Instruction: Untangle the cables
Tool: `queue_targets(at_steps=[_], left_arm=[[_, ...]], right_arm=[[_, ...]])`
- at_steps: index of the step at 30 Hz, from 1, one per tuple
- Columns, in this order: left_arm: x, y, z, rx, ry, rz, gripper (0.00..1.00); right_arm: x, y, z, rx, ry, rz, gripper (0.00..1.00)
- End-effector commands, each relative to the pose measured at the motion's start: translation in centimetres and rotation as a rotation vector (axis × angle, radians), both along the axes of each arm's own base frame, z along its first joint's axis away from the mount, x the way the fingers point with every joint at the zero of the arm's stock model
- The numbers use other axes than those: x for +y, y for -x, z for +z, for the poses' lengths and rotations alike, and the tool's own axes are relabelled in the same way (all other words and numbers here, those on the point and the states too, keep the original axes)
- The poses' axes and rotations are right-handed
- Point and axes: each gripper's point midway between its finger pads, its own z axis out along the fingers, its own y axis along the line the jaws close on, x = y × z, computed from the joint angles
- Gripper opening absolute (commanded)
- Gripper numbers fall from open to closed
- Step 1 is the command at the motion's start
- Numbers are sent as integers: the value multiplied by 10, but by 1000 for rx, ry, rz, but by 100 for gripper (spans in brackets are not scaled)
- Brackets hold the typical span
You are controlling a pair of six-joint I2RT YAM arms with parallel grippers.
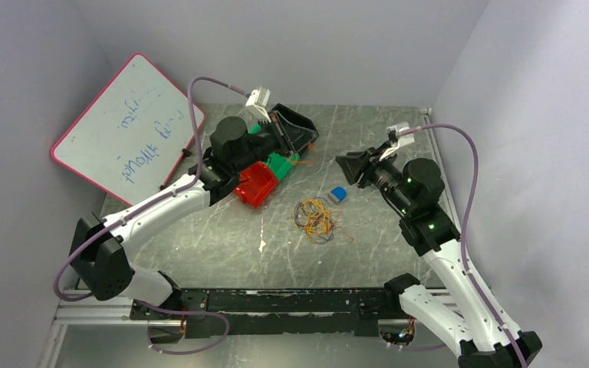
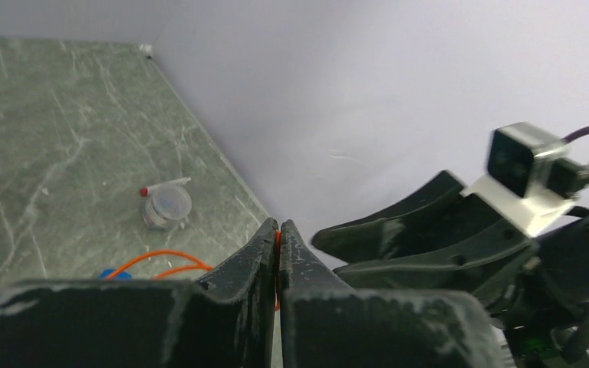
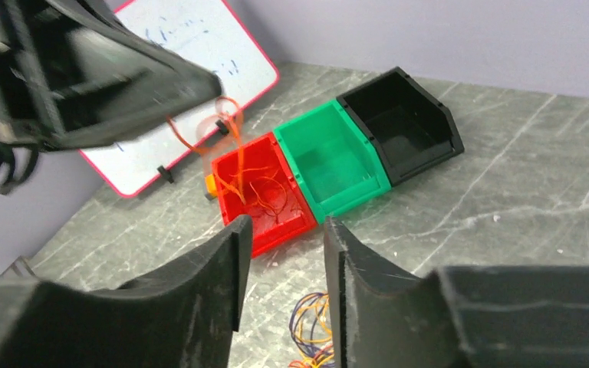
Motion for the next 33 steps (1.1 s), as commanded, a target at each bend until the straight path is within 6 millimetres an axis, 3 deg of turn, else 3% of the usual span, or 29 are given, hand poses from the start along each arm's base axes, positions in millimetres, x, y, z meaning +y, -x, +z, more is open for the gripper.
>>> queue_targets(at_steps=[1,4,10,26,33], left_arm=[[7,7,32,-106,-22,-11,7],[7,9,33,-108,-25,-22,7],[6,12,32,-102,-26,-36,7],[2,17,33,-95,-18,-79,7],[-1,18,34,-92,-3,-91,7]], right_arm=[[-3,-3,-11,22,-11,-32,46],[3,-4,-13,22,-13,-1,56],[19,1,-7,-19,-31,98,65],[38,-9,-6,-36,-118,167,66],[46,-18,-21,-2,-128,183,65]])
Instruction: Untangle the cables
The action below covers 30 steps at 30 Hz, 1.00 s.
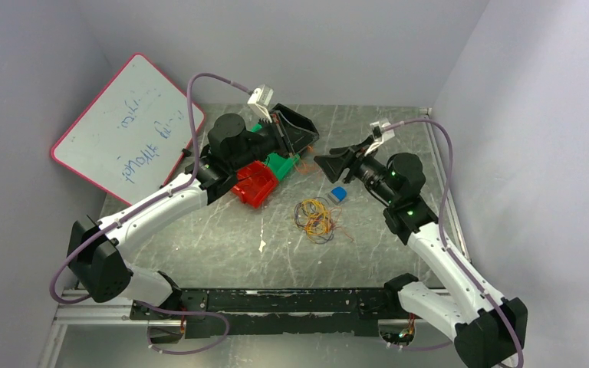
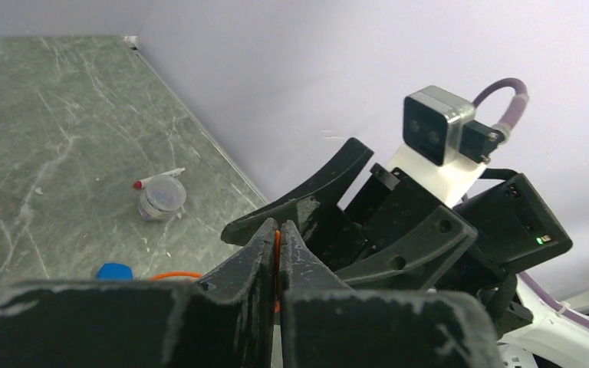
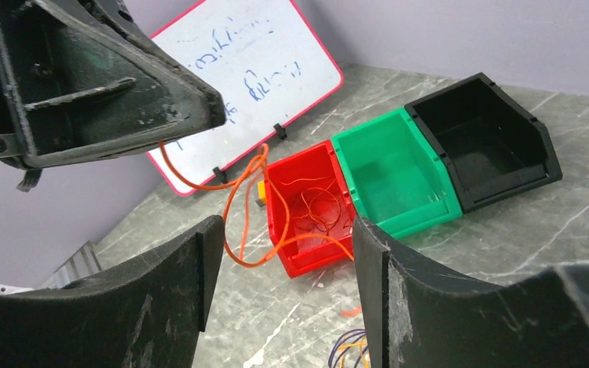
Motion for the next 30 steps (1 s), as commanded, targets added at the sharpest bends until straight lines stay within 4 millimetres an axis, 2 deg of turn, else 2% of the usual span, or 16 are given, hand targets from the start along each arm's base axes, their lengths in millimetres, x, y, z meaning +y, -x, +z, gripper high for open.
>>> queue_targets(at_steps=[1,7,13,17,24,30], left_arm=[[-2,5,19,-32,34,-39,7],[-5,5,16,-25,37,-49,7],[-3,4,12,-22,29,-38,7],[0,2,14,-31,17,-16,7],[3,2,15,-37,13,-4,7],[4,2,16,-39,17,-1,7]], right_arm=[[7,-4,-3,-10,-29,24,64],[14,-13,-14,13,-26,38,59],[3,-19,-16,19,-8,-38,56],[-5,-10,-4,-20,-17,-59,56],[-6,16,17,-79,-17,-1,57],[5,23,16,-83,-7,82,59]])
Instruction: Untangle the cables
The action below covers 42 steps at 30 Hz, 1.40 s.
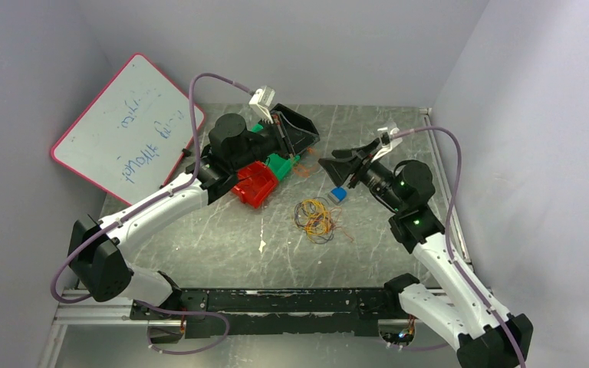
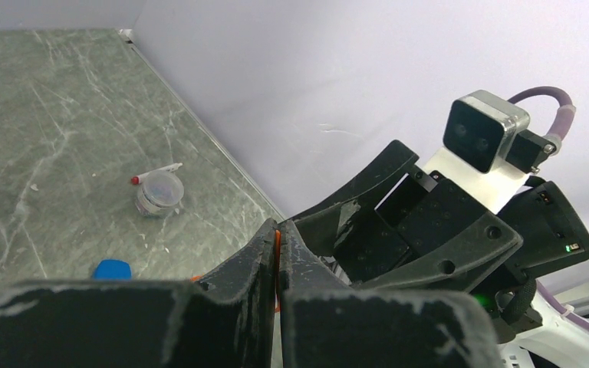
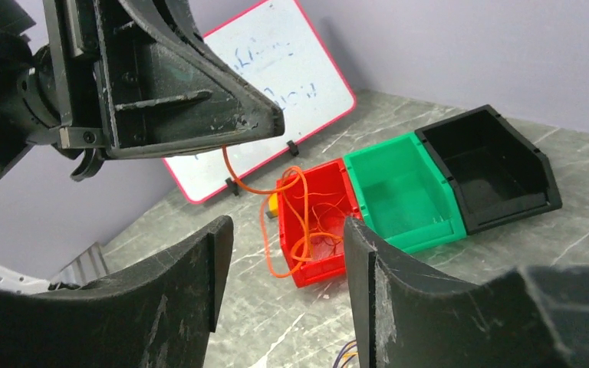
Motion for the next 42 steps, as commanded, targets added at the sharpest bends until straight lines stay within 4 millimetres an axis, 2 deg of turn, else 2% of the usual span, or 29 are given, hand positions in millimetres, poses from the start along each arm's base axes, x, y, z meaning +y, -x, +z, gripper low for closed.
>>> queue_targets(at_steps=[1,9,15,21,25,27,31,38,42], left_arm=[[6,0,20,-42,27,18,7],[4,4,19,-37,36,-3,7],[4,7,24,-35,53,-17,7],[6,18,37,-31,82,-55,7],[7,29,46,-17,104,-93,7],[9,33,54,-22,108,-103,7],[17,38,76,-62,100,-88,7],[43,35,111,-150,54,5,7],[58,31,125,-181,36,44,7]], right_arm=[[12,5,-3,-1,24,83,59],[27,-10,-12,23,-3,124,60],[11,-48,-38,133,-11,-68,44],[-1,-74,-45,169,-68,-207,35],[-3,-89,-49,197,-86,-257,23],[-10,-98,-64,254,-65,-317,18],[-23,-106,-89,316,-39,-413,17],[-41,-101,-137,417,41,-502,18],[-61,-95,-163,476,75,-577,22]])
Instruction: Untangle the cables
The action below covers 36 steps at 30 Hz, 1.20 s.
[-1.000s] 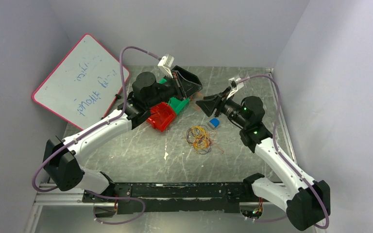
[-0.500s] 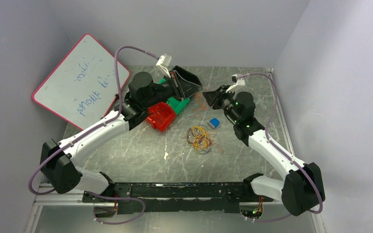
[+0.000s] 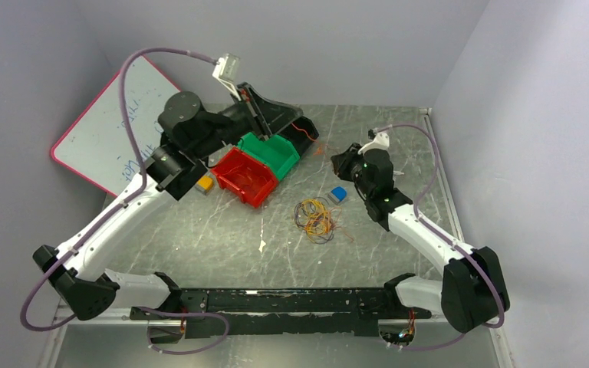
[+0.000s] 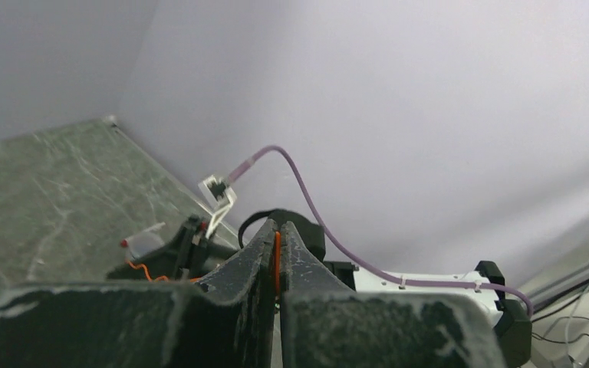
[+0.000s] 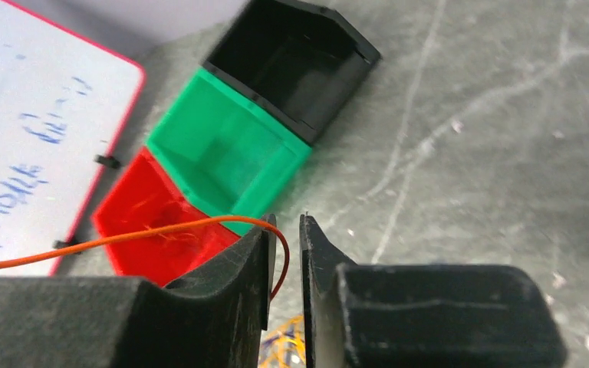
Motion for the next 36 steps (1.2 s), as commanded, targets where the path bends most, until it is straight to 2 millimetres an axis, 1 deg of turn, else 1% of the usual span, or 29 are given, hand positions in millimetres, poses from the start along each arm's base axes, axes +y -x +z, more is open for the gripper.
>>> queue_targets(at_steps=[1,7,12,15,17,22,26,29,32,34,36], left_arm=[[23,-6,17,-48,-38,72,7],[41,-12,28,-75,-67,124,7],[59,-20,39,-105,-87,181,7],[65,-26,42,-111,-102,202,7],[66,-31,39,-107,-120,203,7],[63,-48,30,-96,-162,200,7],[62,-59,28,-106,-184,200,7],[60,-69,27,-112,-200,201,7],[55,-79,24,-119,-215,183,7],[50,-85,20,-122,-225,163,7],[44,-92,16,-126,-237,148,7]], right_arm=[[-31,8,-38,105,54,-120,24],[-61,17,-65,182,85,-188,29],[-87,23,-77,216,92,-236,29],[-93,26,-77,213,85,-232,31],[-90,28,-70,188,79,-201,33],[-76,33,-49,122,69,-97,40],[-76,39,-39,104,77,-85,46],[-72,44,-34,91,89,-45,50],[-55,52,-18,30,80,69,51],[-42,60,-2,-32,61,158,52],[-27,69,17,-105,39,259,54]])
